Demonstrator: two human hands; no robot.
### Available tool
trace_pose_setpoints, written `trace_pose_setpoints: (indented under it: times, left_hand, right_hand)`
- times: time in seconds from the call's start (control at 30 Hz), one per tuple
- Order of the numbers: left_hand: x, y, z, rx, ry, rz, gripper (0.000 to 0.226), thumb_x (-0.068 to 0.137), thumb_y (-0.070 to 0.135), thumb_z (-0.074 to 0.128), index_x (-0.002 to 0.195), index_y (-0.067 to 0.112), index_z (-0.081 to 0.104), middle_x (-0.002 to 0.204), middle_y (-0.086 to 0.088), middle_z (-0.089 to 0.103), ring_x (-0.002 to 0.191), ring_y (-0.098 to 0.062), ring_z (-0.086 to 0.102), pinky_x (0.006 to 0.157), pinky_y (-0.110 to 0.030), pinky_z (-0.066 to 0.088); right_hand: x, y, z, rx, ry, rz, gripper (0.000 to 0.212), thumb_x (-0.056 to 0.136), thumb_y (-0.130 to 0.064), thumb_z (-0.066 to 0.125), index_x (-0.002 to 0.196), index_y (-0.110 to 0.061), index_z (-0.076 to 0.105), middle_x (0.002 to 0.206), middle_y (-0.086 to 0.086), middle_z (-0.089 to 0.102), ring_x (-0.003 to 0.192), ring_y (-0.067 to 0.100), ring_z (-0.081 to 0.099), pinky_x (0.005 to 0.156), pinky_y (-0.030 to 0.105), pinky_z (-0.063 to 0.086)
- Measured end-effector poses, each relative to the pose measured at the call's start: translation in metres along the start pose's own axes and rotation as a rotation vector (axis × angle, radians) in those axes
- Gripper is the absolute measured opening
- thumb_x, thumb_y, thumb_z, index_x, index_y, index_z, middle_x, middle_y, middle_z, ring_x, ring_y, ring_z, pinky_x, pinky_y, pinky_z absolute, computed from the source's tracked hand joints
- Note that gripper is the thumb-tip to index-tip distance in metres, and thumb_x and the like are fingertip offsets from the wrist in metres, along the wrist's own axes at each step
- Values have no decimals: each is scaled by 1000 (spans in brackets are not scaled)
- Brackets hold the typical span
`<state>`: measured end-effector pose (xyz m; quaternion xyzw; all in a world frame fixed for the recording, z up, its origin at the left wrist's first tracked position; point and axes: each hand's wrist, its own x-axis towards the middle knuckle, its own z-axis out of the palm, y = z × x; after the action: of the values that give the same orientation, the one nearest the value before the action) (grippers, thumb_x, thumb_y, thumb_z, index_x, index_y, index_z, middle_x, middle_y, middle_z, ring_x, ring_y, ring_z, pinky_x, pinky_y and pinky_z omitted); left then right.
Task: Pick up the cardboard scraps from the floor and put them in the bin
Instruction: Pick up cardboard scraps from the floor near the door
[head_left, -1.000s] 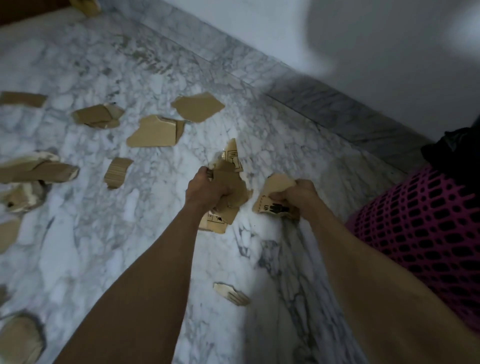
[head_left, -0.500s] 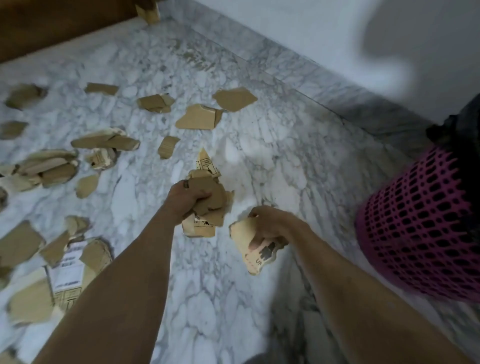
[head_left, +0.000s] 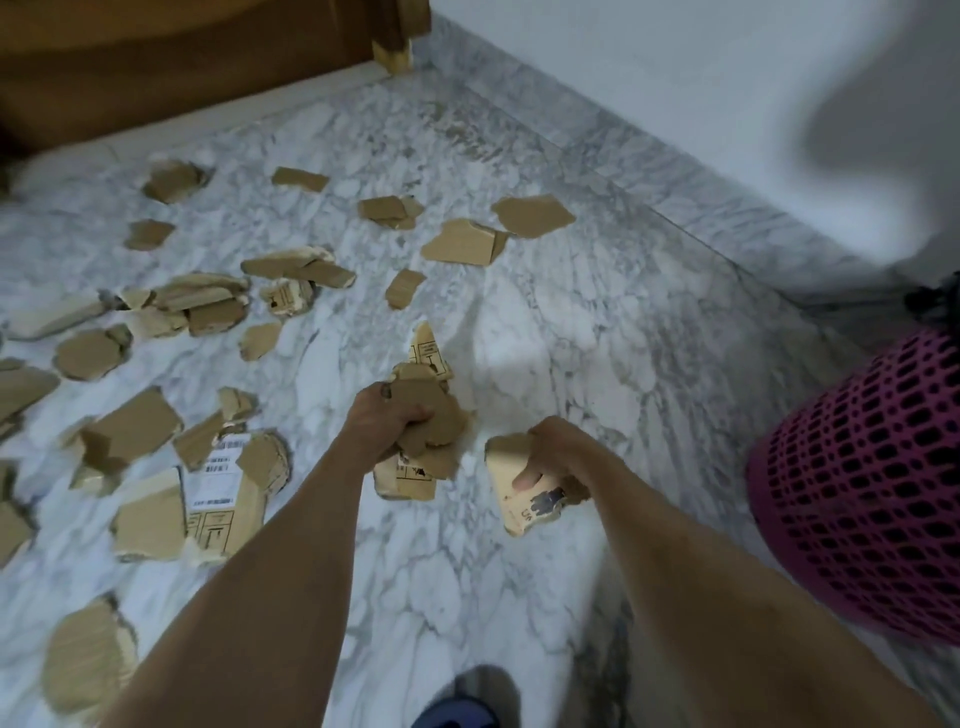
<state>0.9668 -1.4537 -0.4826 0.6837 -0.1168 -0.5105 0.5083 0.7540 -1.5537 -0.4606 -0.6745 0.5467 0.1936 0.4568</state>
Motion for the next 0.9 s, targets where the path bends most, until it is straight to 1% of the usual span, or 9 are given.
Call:
trace_pose_setpoints:
  times: [0.07,0.13,0.2,0.3,0.5,0.57,0.67,0.83,0.9]
  left_hand:
    - [6,4,-3,-32,23,4,38,81,-7,77,114,-1,62,110,-20,69,97,-37,71,73,-47,63]
    - [13,12,-3,-64,24,6,37,83,-8,75,117,-3,61,108,-19,69,94,-36,71,67,-43,64]
    - [21,20,0,-81,12,7,39,82,-8,75,119,-5,62,112,-20,71,97,-37,72,75,-48,63]
    - [39,38,-2,-120,9,13,39,83,-9,73,120,-5,65,115,-22,71,102,-39,71,80,-55,61]
    - [57,92,-18,-187,126,-5,32,84,4,75,114,0,67,109,-20,71,91,-35,71,72,-46,63]
    - [57,113,-19,-203,157,-16,42,75,17,82,112,2,68,113,-22,72,96,-37,72,84,-54,61]
    - [60,143,-4,-304,32,-19,54,70,14,84,117,-4,67,116,-30,69,99,-48,70,81,-70,55]
    - [88,174,32,-330,-51,-85,38,83,6,72,120,1,66,112,-25,73,96,-42,71,73,-53,62]
    - [99,181,40,-292,-78,-125,42,79,0,71,121,-2,65,115,-24,71,98,-39,70,77,-49,63]
  right_hand:
    - [3,-11,-13,54,53,-42,63,71,-9,88,128,-5,62,107,20,69,76,32,67,49,31,52]
    - [13,-23,-25,89,129,-99,63,72,-15,88,128,-4,61,110,16,68,90,31,67,67,34,56]
    - [23,-34,-37,160,205,-134,55,70,-16,89,117,-3,64,107,12,68,98,30,66,79,39,56]
    - [43,-63,-57,273,286,-141,52,66,-14,91,110,-6,64,105,13,69,96,32,67,83,49,59]
    - [41,-128,-107,500,276,-153,49,68,-16,91,106,-2,63,94,19,72,80,40,70,63,50,57]
    - [33,-144,-113,647,221,-149,38,71,-9,88,102,-3,66,92,22,73,77,40,72,63,52,58]
    - [31,-166,-112,664,167,-175,25,73,-12,85,92,-10,69,98,18,74,86,35,73,73,50,60]
    - [59,-175,-139,839,91,-186,37,73,-10,86,104,-3,67,101,20,74,83,33,72,71,46,59]
    - [72,-170,-160,838,38,-154,30,74,-8,85,99,-5,67,98,18,73,79,30,72,64,40,59]
